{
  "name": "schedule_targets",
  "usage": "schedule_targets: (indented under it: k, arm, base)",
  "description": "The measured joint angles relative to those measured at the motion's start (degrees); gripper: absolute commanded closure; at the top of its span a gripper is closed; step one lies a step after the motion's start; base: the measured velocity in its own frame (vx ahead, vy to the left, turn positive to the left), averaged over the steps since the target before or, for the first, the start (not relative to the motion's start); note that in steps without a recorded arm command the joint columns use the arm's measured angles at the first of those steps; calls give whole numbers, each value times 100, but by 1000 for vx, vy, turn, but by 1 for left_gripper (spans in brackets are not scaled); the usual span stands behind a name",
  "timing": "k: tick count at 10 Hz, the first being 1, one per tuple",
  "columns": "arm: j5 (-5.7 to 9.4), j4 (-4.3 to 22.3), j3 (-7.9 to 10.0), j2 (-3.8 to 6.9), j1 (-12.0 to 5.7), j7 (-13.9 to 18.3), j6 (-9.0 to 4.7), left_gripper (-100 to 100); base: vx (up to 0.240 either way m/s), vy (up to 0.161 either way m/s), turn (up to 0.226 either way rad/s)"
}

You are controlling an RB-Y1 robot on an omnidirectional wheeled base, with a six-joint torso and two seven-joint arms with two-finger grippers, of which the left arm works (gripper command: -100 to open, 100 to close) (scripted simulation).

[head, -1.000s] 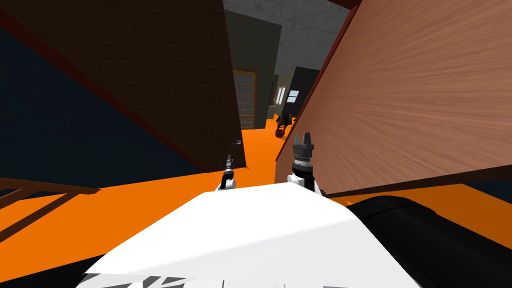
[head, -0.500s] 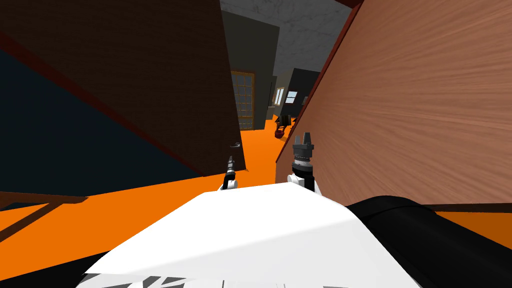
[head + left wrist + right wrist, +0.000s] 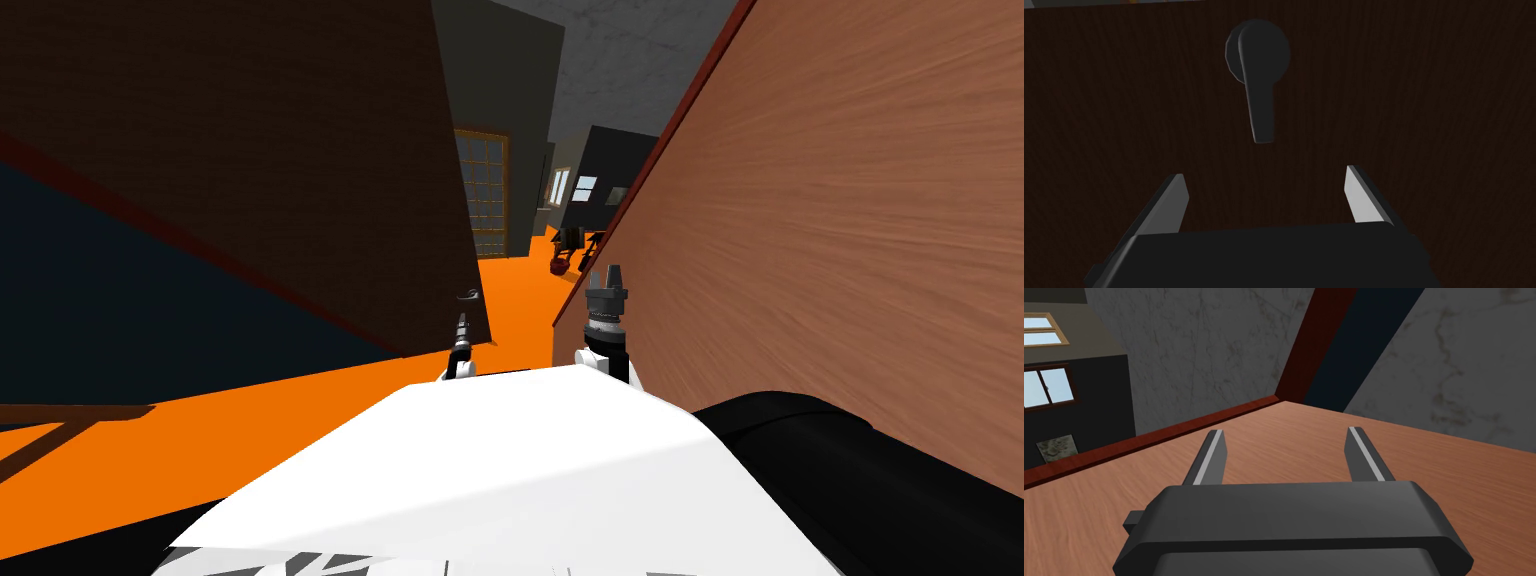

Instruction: Pull the door open

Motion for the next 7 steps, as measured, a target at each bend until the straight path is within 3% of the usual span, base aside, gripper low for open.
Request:
schedule_targets:
  k: [4, 5, 7]
  arm:
    - [-34, 97, 38, 337, -12, 40, 38, -100]
    - [-45, -77, 53, 470, 91, 42, 138, -100]
    - [-58, 174, 75, 578, -31, 81, 85, -100]
  base:
    - [-166, 6, -10]
    - [-91, 7, 2]
    - [-87, 18, -5]
